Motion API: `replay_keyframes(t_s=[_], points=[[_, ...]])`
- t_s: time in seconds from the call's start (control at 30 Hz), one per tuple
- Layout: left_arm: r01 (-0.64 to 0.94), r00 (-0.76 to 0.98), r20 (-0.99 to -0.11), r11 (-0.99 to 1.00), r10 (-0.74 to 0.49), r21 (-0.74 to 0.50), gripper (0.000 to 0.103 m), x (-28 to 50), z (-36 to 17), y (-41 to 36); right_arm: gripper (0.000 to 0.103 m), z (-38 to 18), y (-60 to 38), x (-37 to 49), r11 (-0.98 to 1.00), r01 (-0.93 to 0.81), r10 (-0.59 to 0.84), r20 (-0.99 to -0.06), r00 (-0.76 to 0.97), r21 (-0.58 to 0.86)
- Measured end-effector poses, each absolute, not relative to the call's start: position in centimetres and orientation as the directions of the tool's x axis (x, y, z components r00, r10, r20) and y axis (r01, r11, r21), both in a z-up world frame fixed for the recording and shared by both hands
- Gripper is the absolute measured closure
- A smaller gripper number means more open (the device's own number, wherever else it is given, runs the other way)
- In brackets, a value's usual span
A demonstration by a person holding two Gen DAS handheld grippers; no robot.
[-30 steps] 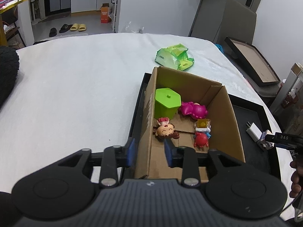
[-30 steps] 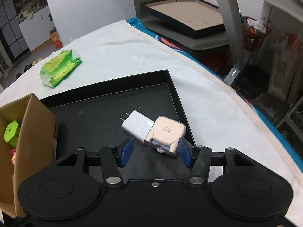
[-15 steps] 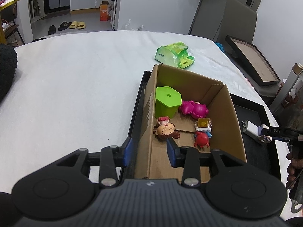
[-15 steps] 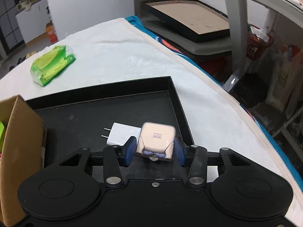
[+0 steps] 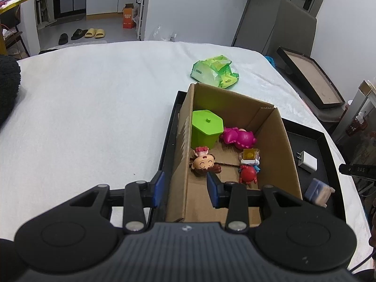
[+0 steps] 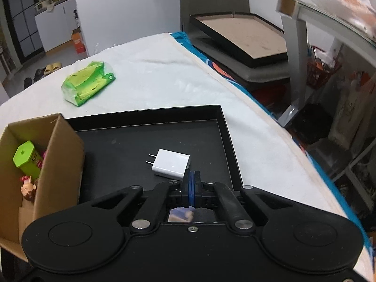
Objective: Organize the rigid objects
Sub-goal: 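Grasp the lavender square toy on the tray with the right gripper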
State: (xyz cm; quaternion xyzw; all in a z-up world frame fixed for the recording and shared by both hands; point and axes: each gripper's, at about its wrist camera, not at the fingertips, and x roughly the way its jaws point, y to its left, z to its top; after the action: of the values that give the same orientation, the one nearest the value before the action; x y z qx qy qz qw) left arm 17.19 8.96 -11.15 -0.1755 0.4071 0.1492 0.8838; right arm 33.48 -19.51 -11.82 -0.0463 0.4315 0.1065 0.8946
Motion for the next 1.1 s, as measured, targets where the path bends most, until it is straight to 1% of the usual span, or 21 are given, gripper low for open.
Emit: replay_keyframes(t_s=[0.03, 0.07, 0.1, 0.13, 0.17, 0.2, 0.27, 0.3, 0.33, 0.37, 0.53, 0.73, 0.97, 1.07, 1.1], points=[[-0.407, 0.627, -0.770, 0.893, 0.120, -0.192, 0.065, 17.0, -11.1, 9.0, 0.101, -11.7, -19.4, 33.4, 0.970, -0.241, 0.162, -0.789, 0.593, 0.018], [-0.406, 0.630, -0.768, 0.893, 0.119, -0.195, 0.065, 16.9, -11.0, 9.1, 0.098, -11.8, -19.3, 33.4, 0.970, -0.241, 0.168, -0.797, 0.581, 0.028], [-0.405, 0.633, -0.765, 0.892, 0.118, -0.198, 0.065, 16.8, -10.9, 9.1, 0.087, -11.8, -19.2, 33.2, 0.970, -0.238, 0.170, -0.803, 0.572, 0.036], [-0.405, 0.635, -0.764, 0.892, 0.117, -0.199, 0.065, 16.7, -10.9, 9.2, 0.070, -11.8, -19.1, 33.0, 0.970, -0.242, 0.173, -0.803, 0.571, 0.037], [-0.404, 0.636, -0.763, 0.892, 0.117, -0.200, 0.065, 16.6, -10.8, 9.2, 0.063, -11.9, -18.9, 32.7, 0.969, -0.244, 0.173, -0.800, 0.574, 0.035], [-0.404, 0.637, -0.762, 0.892, 0.117, -0.201, 0.065, 16.6, -10.8, 9.2, 0.060, -12.0, -18.8, 32.4, 0.970, -0.243, 0.171, -0.799, 0.576, 0.033], [-0.402, 0.641, -0.759, 0.893, 0.115, -0.203, 0.065, 16.6, -10.7, 9.3, 0.059, -12.5, -18.8, 32.0, 0.969, -0.241, 0.174, -0.814, 0.554, 0.043], [-0.400, 0.642, -0.758, 0.894, 0.115, -0.203, 0.065, 16.6, -10.7, 9.2, 0.056, -12.8, -18.8, 31.8, 0.970, -0.238, 0.182, -0.821, 0.541, 0.058], [-0.398, 0.643, -0.757, 0.895, 0.115, -0.203, 0.065, 16.6, -10.7, 9.2, 0.051, -13.0, -18.9, 31.6, 0.970, -0.237, 0.184, -0.825, 0.534, 0.063], [-0.397, 0.643, -0.757, 0.895, 0.114, -0.202, 0.065, 16.6, -10.7, 9.2, 0.048, -13.2, -18.9, 31.4, 0.970, -0.235, 0.181, -0.828, 0.530, 0.061], [-0.397, 0.642, -0.758, 0.895, 0.114, -0.202, 0.065, 16.6, -10.8, 9.2, 0.024, -14.1, -18.8, 30.2, 0.966, -0.249, 0.189, -0.843, 0.504, 0.068], [-0.396, 0.638, -0.761, 0.897, 0.117, -0.195, 0.065, 16.8, -10.9, 9.1, 0.024, -15.8, -18.6, 30.5, 0.974, -0.201, 0.187, -0.865, 0.465, 0.102], [-0.399, 0.637, -0.762, 0.894, 0.112, -0.203, 0.065, 16.9, -10.9, 9.2, 0.024, -16.9, -17.3, 31.0, 0.979, -0.192, 0.152, -0.879, 0.451, 0.070], [-0.400, 0.636, -0.764, 0.892, 0.107, -0.208, 0.065, 16.9, -11.0, 9.3, 0.028, -17.2, -17.1, 31.3, 0.981, -0.186, 0.134, -0.886, 0.444, 0.055], [-0.400, 0.636, -0.764, 0.892, 0.106, -0.210, 0.065, 16.9, -11.1, 9.3, 0.033, -17.4, -17.0, 31.5, 0.982, -0.182, 0.122, -0.889, 0.441, 0.045]])
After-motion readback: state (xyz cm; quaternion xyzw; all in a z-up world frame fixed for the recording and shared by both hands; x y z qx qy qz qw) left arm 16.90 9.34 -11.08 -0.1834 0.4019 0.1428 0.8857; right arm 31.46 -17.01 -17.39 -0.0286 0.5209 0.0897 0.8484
